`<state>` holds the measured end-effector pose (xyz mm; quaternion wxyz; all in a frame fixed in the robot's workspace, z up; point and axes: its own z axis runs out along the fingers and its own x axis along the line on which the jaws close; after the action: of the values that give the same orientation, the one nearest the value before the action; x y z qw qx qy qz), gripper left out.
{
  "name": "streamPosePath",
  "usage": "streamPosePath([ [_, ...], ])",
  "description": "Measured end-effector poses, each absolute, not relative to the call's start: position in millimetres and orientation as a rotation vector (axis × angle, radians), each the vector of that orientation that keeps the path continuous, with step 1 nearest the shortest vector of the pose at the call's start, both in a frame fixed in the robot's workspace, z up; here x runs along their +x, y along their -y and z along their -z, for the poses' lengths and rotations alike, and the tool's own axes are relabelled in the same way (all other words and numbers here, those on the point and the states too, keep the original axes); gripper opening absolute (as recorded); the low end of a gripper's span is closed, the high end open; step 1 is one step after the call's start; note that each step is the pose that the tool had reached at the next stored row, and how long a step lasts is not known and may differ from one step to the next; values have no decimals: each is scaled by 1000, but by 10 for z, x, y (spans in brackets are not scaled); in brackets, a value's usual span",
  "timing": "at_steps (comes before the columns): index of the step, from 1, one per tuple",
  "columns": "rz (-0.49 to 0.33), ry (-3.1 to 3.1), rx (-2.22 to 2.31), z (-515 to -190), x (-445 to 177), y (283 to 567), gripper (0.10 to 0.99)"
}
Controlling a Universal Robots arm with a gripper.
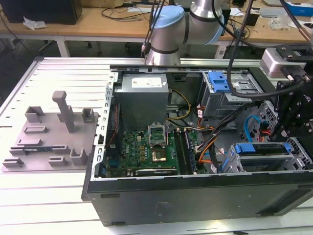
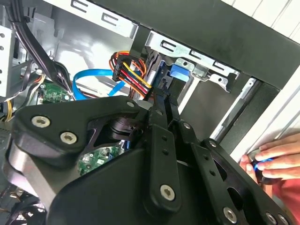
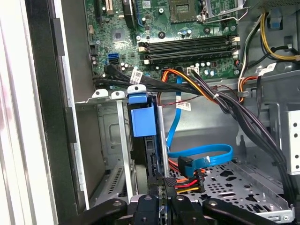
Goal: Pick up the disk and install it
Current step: 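Insert the first disk wire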
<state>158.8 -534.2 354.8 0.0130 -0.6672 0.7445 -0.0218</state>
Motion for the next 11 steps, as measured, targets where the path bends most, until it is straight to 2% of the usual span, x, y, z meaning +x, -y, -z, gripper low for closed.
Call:
streamPosePath([
  [11,62,-2320,-2078,-3548,1589,5359,169],
])
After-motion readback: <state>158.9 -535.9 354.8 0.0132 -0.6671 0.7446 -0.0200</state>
